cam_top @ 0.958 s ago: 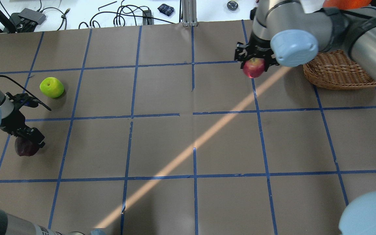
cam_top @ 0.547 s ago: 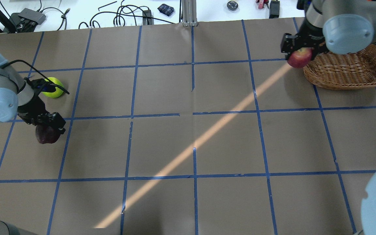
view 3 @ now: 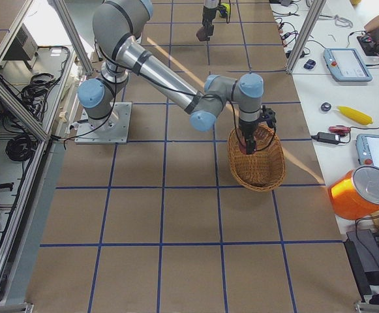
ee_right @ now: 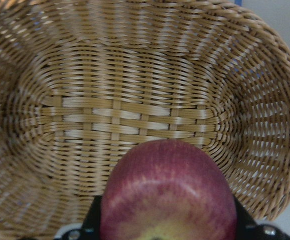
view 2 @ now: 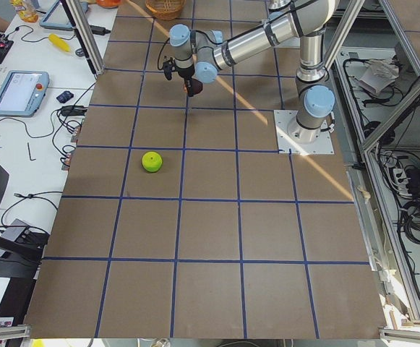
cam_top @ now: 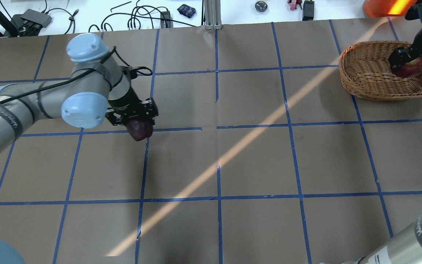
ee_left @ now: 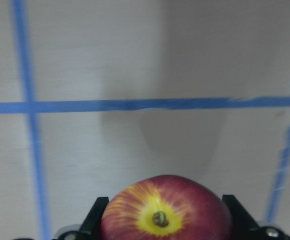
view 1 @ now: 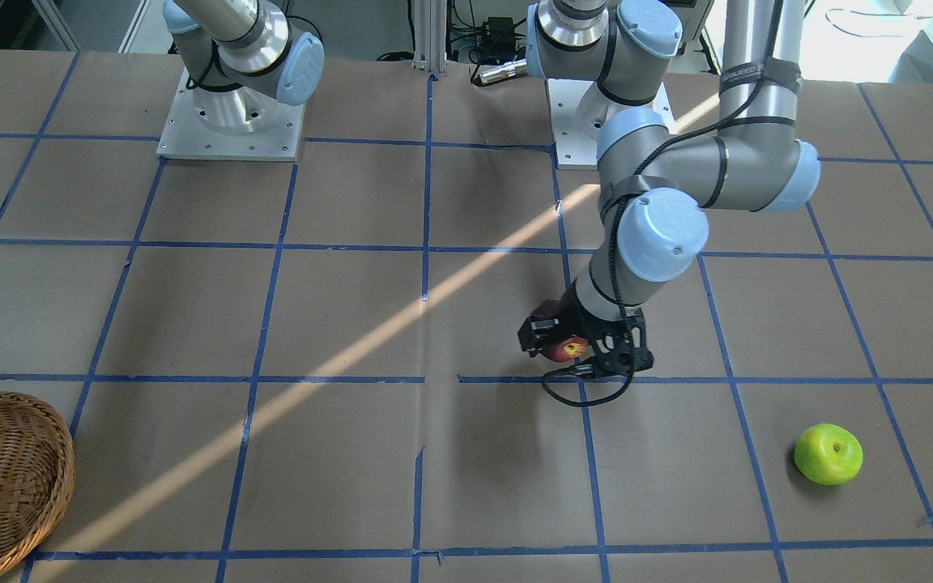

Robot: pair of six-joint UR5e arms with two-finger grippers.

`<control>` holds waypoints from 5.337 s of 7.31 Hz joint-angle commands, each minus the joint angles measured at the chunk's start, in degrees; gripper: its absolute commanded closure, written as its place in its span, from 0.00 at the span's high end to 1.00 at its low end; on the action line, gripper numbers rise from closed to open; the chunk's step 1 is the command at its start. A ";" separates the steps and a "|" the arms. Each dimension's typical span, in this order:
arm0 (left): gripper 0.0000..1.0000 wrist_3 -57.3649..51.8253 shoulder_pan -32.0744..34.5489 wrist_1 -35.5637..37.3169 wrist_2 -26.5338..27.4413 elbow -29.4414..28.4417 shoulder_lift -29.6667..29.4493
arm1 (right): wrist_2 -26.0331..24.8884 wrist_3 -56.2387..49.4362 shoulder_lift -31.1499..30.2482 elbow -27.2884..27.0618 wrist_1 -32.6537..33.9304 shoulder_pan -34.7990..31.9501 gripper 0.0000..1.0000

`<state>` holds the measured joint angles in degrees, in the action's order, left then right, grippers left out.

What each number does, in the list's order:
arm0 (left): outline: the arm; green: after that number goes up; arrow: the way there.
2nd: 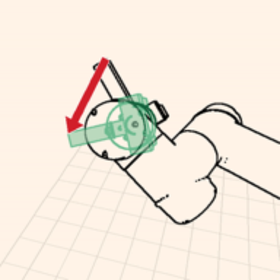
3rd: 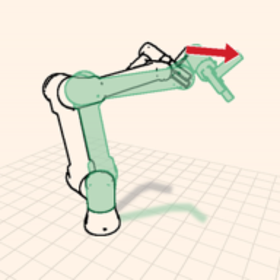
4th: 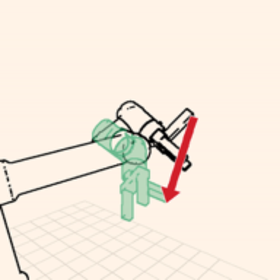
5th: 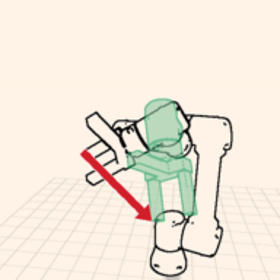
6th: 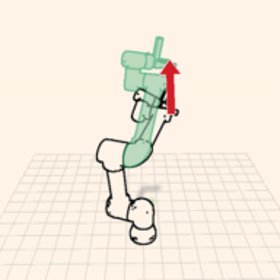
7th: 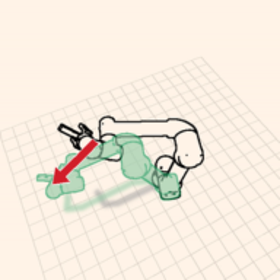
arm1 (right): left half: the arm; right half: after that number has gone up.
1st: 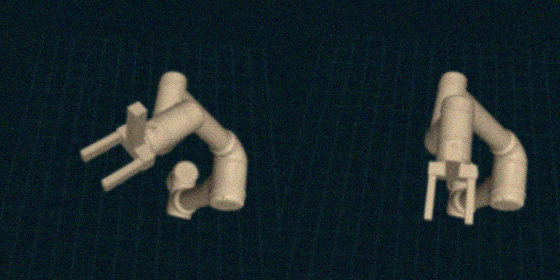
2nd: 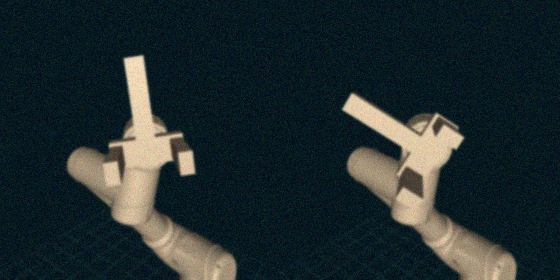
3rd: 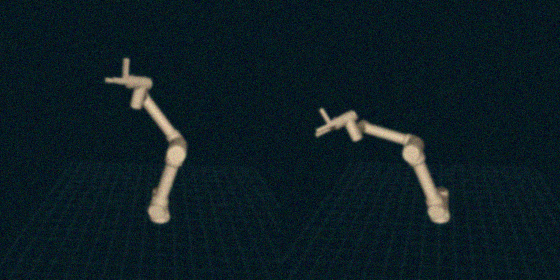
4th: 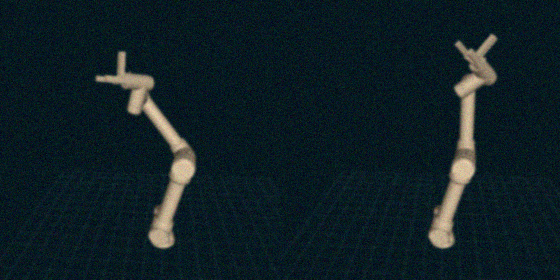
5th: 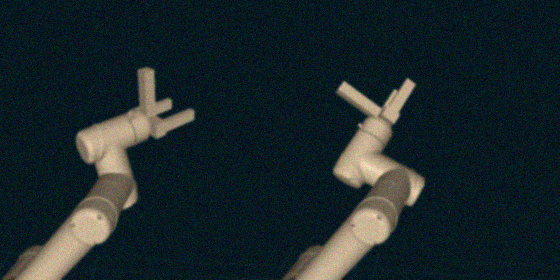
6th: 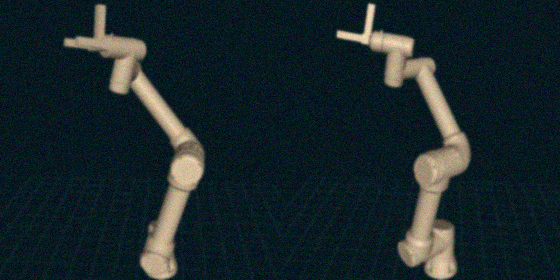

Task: Put all apples into basket
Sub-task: 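Place the dark apple at the table center with the left gripper while the right withdraws, then grasp the dark apple with the right gripper while the left grasps the green apple, then carry the dark apple to the basket with the right while the left moves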

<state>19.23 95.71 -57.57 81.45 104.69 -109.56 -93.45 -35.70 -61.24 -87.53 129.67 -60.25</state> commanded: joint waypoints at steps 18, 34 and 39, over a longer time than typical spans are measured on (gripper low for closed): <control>1.00 -44.13 -26.40 -2.56 3.60 -7.64 0.24 | 5.82 51.69 -9.00 0.69 -25.26 -43.34 1.00; 0.28 -49.05 -27.17 -7.79 11.47 -20.33 -13.17 | 10.75 57.41 6.15 1.56 -8.90 -50.15 0.00; 0.27 -8.62 -4.63 -7.92 6.10 -8.46 -3.56 | -0.21 39.30 -6.60 7.37 -26.57 -23.22 0.00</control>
<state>-2.29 83.59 -66.54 89.11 94.78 -113.86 -90.95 12.51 -66.70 -80.97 104.47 -91.91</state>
